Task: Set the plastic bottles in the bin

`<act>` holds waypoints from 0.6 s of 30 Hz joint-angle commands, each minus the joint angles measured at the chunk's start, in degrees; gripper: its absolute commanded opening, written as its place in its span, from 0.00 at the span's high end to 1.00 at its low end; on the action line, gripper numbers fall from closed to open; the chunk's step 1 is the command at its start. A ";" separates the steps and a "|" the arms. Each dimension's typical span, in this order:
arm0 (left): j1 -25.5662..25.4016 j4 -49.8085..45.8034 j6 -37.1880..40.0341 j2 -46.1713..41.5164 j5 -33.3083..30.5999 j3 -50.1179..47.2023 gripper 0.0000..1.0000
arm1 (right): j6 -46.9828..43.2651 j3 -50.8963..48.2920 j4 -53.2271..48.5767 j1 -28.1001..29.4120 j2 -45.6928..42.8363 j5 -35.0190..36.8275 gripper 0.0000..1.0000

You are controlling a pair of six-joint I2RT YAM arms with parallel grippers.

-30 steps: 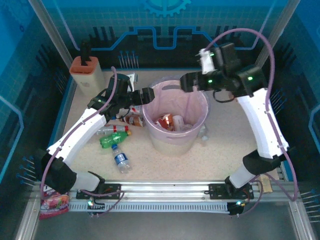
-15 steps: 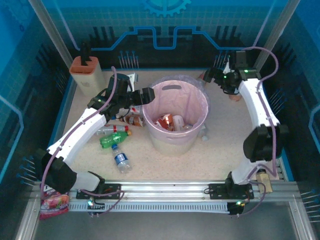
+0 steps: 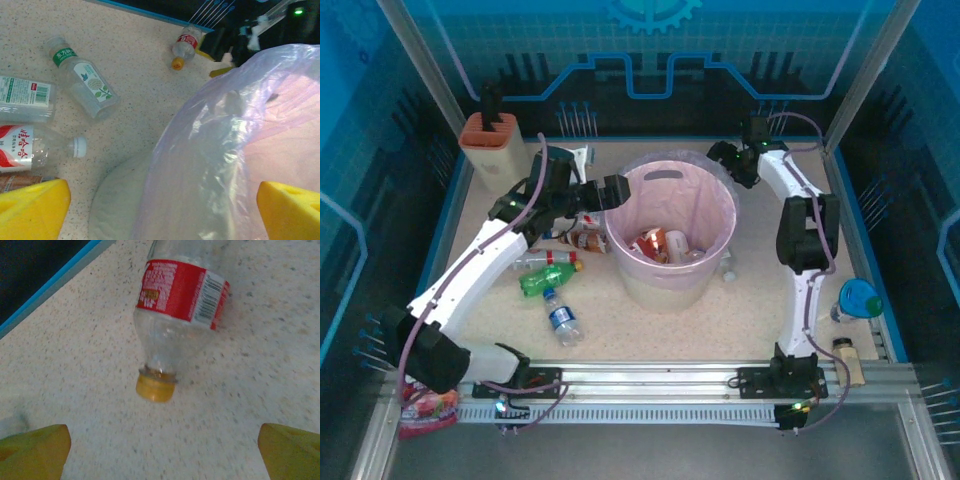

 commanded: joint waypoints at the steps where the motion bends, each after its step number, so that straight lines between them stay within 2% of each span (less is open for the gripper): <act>1: 0.42 -1.93 -0.24 -2.21 1.73 2.32 0.01 | 1.76 5.76 2.00 0.90 4.01 2.11 0.03; 7: 0.41 -3.38 -0.64 -5.46 1.01 2.48 0.01 | 3.48 15.48 -2.53 0.83 12.43 4.44 0.02; 13: 0.33 -9.58 0.48 -11.49 -1.79 4.46 0.01 | 4.16 26.86 -7.93 0.33 20.41 6.09 0.02; 16: 0.41 -12.71 1.44 -13.93 -3.38 5.36 0.01 | 4.29 32.19 -11.26 0.07 23.54 6.73 0.06; 18: 0.46 -13.65 1.73 -15.43 -4.04 5.31 0.01 | 4.42 32.08 -11.08 -0.05 23.59 7.05 0.11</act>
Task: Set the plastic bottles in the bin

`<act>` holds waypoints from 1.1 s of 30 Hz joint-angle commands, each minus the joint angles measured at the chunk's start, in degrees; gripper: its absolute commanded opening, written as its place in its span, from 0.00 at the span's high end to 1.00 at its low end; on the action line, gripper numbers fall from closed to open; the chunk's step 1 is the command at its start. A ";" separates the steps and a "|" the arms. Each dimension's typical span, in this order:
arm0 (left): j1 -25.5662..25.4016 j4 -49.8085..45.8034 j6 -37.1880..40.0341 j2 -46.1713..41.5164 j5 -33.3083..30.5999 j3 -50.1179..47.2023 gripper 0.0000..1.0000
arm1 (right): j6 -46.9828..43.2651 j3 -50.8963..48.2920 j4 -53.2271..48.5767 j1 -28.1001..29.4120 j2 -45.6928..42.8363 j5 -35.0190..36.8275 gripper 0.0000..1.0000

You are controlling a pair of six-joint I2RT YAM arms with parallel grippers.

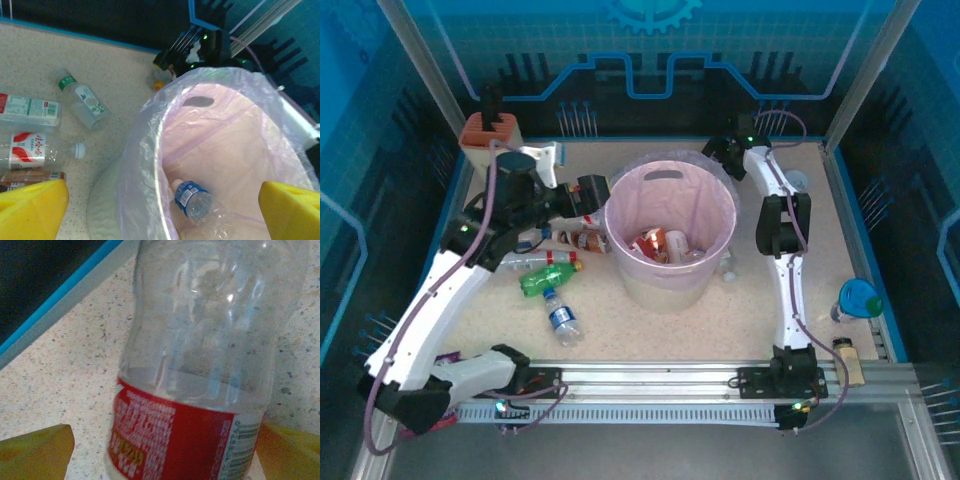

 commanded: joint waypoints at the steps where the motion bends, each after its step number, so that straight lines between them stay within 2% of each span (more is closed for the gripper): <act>1: 0.40 -4.40 1.48 -2.34 -2.46 1.07 0.01 | 0.57 2.05 -3.53 -0.34 0.85 1.93 0.15; 8: 0.40 -2.51 0.79 -3.92 -3.45 -0.31 0.02 | -0.97 -0.84 -3.82 -0.84 -1.40 3.49 0.35; 14: 0.40 -1.23 0.34 -3.48 -2.87 -1.17 0.01 | -3.75 -9.47 -0.08 -2.37 -8.95 4.02 0.41; 16: 0.54 1.42 -0.44 -3.68 0.69 -2.63 0.01 | -5.08 -12.49 0.54 -2.95 -12.40 4.70 0.40; 19: 0.84 6.17 -2.79 -3.28 6.14 -4.82 0.01 | -7.23 -20.49 3.71 -4.26 -20.77 3.92 0.41; 23: 0.75 3.63 -2.56 -0.07 4.56 -3.77 0.02 | -10.83 -28.22 4.21 -5.62 -31.17 1.61 0.44; 27: 0.66 7.85 -5.44 1.39 8.39 -6.46 0.03 | -14.08 -34.37 3.42 -6.53 -42.33 -0.57 0.45; 33: -1.17 7.07 -5.10 3.82 6.42 -7.34 0.04 | -17.48 -35.32 -1.74 -6.50 -56.54 -6.37 0.48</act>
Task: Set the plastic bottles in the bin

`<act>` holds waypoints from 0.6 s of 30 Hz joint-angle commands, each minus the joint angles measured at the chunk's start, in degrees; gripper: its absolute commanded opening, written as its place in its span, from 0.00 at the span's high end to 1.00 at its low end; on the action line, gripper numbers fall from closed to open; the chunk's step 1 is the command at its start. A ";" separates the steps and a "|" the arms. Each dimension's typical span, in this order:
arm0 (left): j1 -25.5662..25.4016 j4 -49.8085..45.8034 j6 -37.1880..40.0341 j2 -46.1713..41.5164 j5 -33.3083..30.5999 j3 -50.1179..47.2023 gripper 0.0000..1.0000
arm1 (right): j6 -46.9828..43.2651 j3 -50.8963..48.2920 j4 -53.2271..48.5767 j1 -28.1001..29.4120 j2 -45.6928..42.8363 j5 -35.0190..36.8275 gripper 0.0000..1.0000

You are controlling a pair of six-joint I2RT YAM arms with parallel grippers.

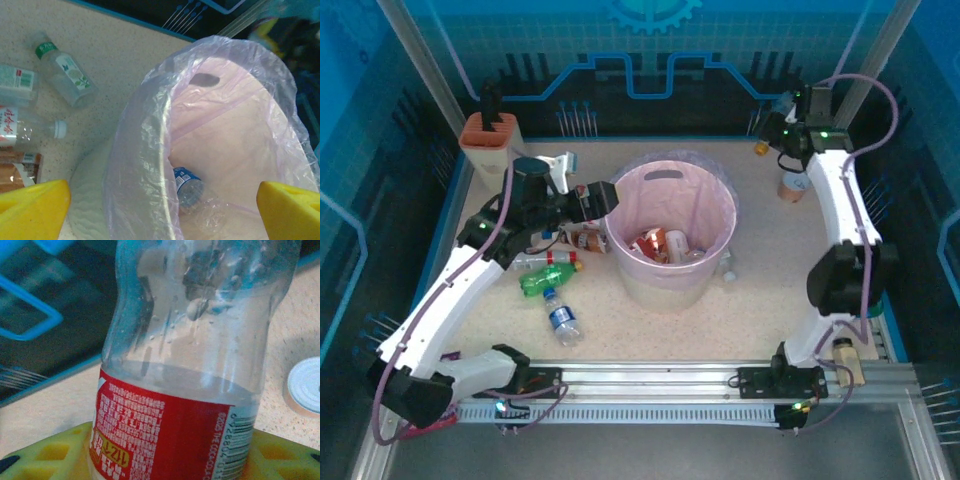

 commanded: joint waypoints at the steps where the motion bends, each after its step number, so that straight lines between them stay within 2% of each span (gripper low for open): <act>1: -1.11 1.49 -0.63 0.85 0.52 -1.06 0.04 | -3.92 0.44 -4.85 0.37 -6.53 -4.96 0.48; 4: -1.98 1.46 -0.19 1.75 -0.62 -1.77 0.05 | -5.15 1.46 -7.59 2.46 -11.30 -8.47 0.48; 7: -2.59 1.65 -0.22 2.53 -1.77 -2.38 0.06 | -6.95 3.49 -11.30 7.43 -14.77 -8.77 0.48; 13: -3.37 1.66 0.89 4.16 -1.88 -2.24 0.10 | -9.27 4.09 -15.92 23.76 -18.09 -2.39 0.47; 18: -3.64 0.08 2.06 5.77 -1.81 -0.31 0.21 | -9.69 4.10 -20.83 36.67 -16.14 4.12 0.47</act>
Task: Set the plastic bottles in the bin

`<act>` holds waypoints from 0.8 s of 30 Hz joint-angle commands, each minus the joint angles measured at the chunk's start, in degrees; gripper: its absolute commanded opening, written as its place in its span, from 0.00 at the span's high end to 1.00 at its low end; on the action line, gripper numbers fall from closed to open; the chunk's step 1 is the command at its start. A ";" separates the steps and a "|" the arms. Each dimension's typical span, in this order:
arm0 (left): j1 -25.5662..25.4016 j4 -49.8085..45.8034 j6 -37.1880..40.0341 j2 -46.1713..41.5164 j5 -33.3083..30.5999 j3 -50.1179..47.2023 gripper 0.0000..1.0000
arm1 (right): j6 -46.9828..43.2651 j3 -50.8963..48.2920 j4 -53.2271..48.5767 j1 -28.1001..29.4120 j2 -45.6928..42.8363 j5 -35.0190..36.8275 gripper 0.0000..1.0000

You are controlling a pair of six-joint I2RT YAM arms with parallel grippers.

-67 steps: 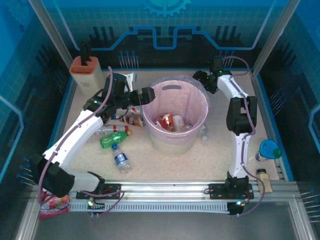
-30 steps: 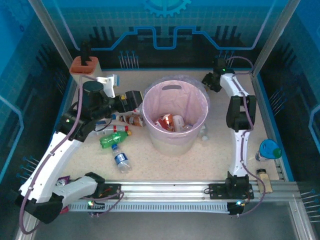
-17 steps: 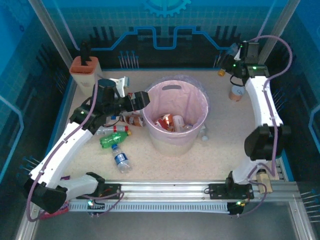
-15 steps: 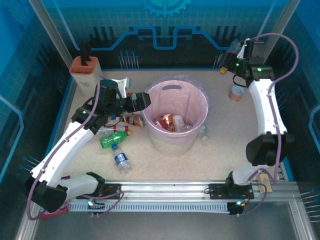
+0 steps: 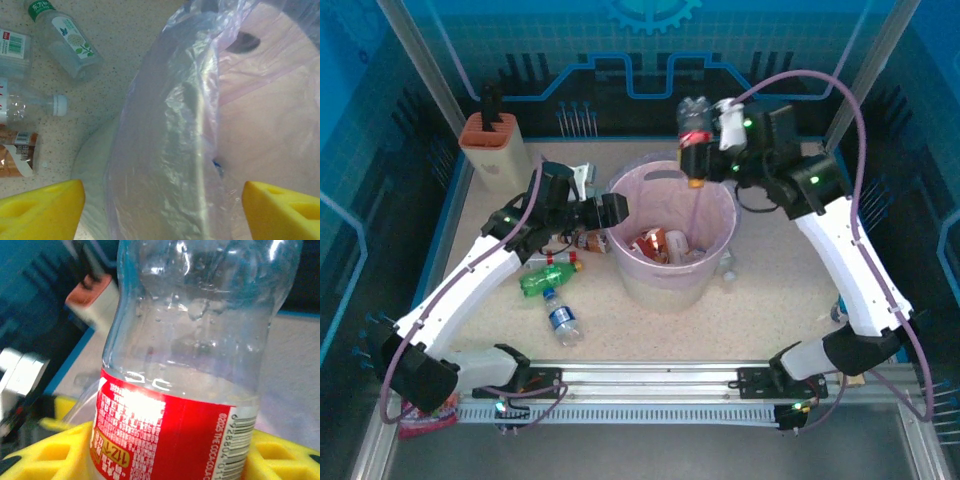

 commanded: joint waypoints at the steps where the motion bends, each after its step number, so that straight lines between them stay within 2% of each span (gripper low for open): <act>1: -0.66 -0.25 1.57 0.72 -0.63 1.71 0.25 | -1.08 0.36 -5.96 6.06 1.35 5.90 0.46; 3: -0.69 -0.18 1.76 0.79 -0.56 1.82 0.33 | -0.25 -1.55 -5.95 8.83 2.11 6.11 0.46; 5: -0.68 -0.35 1.79 1.09 -0.43 2.27 0.37 | 1.10 -4.09 -5.55 10.74 3.04 5.15 0.46; 10: -0.72 -0.67 1.76 1.56 -0.29 2.94 0.49 | 5.03 -10.42 -3.63 12.50 5.06 3.63 0.45; 13: -0.72 -0.90 1.80 1.78 -0.20 3.61 0.52 | 6.89 -13.02 -2.98 12.72 6.31 2.97 0.45; 19: -0.81 -0.73 1.59 2.78 -0.12 4.39 0.52 | 7.39 -17.22 0.66 12.82 9.99 2.11 0.42; 24: -1.11 -0.80 1.50 3.11 -0.51 4.46 0.52 | 7.70 -20.05 3.49 12.80 13.32 3.12 0.36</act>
